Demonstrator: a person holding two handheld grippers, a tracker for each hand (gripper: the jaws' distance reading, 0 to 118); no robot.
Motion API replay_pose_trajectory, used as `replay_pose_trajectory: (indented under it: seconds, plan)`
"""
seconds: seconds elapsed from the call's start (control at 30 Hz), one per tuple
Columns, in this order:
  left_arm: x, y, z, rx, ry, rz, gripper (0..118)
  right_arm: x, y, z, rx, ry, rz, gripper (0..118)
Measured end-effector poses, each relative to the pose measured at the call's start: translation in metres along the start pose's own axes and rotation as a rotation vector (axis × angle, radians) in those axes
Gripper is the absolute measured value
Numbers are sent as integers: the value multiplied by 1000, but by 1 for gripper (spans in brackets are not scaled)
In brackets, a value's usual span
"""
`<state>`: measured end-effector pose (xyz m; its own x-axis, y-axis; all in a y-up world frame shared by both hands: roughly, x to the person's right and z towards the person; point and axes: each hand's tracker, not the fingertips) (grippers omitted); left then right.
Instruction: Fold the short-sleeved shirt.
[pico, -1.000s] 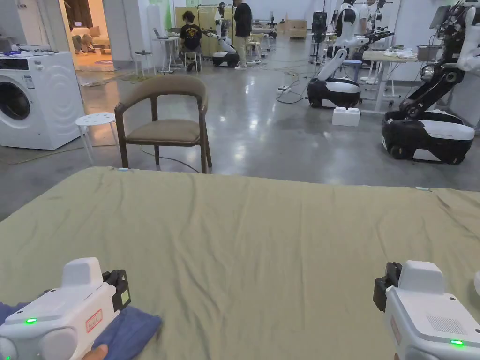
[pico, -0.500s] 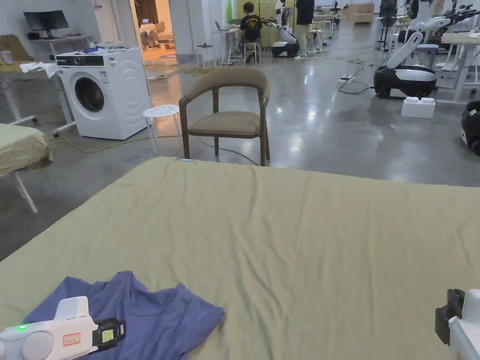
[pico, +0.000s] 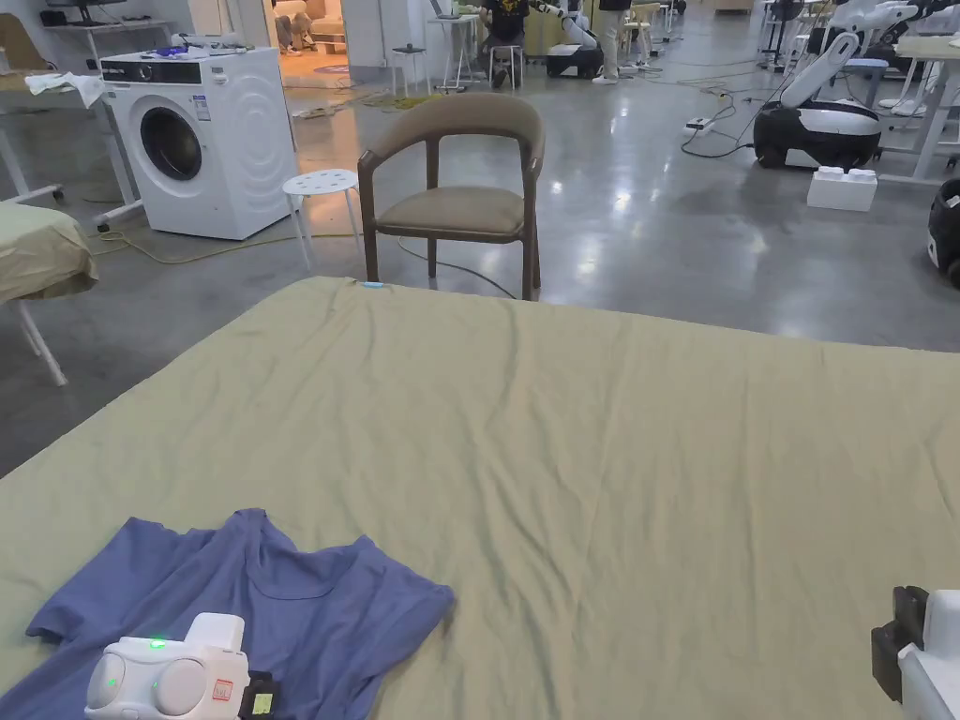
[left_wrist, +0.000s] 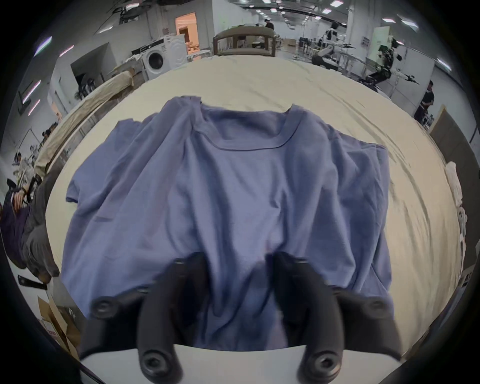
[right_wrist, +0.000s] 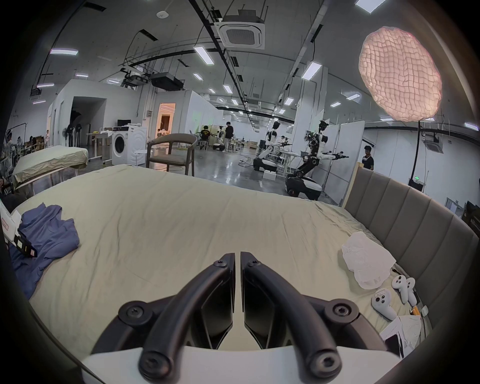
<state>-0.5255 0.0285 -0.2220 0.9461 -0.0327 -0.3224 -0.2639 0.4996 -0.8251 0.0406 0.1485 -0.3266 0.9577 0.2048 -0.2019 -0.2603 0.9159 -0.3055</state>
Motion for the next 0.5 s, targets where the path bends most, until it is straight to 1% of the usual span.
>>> replay_pose_trajectory:
  seconds: [0.07,0.1,0.13,0.17,0.23,0.3,0.43,0.5]
  plan:
    - [2,-2,0,15,35,-53,25,-2,-1,-1,-8,2,1,3]
    - [3,-4,1,17,57,-78,4,-2,-1,-1,-10,5,1,3]
    - [3,-6,0,20,71,-99,0,-4,-2,-1,-12,7,3,3]
    - [3,-6,1,20,46,-78,0,-5,-2,0,-13,10,6,3]
    - [6,-7,11,34,43,-102,0,-5,-2,0,-12,17,16,3]
    - [5,-9,18,57,36,-96,0,-6,-1,2,-8,18,28,3]
    - [-15,-1,36,160,5,9,0,-6,3,4,4,19,30,3]
    - [-25,5,47,207,-12,28,0,-6,4,4,10,20,24,3]
